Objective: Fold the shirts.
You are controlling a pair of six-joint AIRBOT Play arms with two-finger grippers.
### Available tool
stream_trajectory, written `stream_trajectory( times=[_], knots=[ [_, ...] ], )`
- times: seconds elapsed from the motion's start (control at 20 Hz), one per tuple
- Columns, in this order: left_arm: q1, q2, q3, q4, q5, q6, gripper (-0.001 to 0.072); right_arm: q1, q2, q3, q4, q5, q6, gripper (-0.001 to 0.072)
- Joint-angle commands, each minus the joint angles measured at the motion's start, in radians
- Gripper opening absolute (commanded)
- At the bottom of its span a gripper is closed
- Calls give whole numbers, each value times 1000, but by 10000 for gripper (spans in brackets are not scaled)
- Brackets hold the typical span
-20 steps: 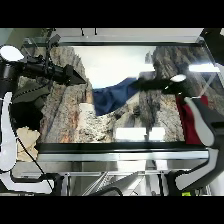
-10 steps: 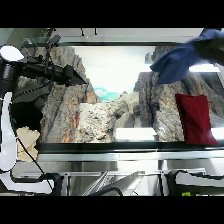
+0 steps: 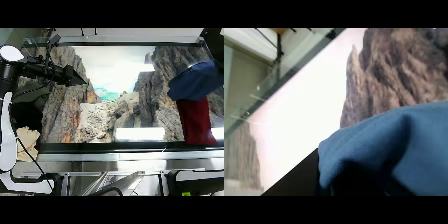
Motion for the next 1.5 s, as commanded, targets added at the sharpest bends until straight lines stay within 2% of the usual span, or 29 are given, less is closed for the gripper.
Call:
stream_trajectory(
  times=[0.0,0.15,0.25,0.45,0.6,0.75,0.9,1.15,1.45],
  knots=[
    [0,0,0,0,6,0,12,-8,-89,119,148,-47,-79,16],
    [-1,0,0,0,8,0,12,-11,-129,315,65,-23,-63,17],
    [-1,0,0,0,7,0,12,-19,-119,354,-47,14,64,16],
    [0,0,0,0,4,0,12,-47,-100,353,-270,302,322,15],
    [-1,0,0,0,-3,0,12,-47,-64,352,-520,454,409,15],
    [-1,0,0,0,-35,0,12,-47,-36,340,-680,607,460,15],
    [0,0,0,0,-59,7,12,-47,16,298,-833,612,522,15],
    [0,0,0,0,-68,8,12,-47,41,215,-921,725,528,16],
    [-1,0,0,-1,-97,23,11,-47,89,16,-972,730,549,20]
  ],
)
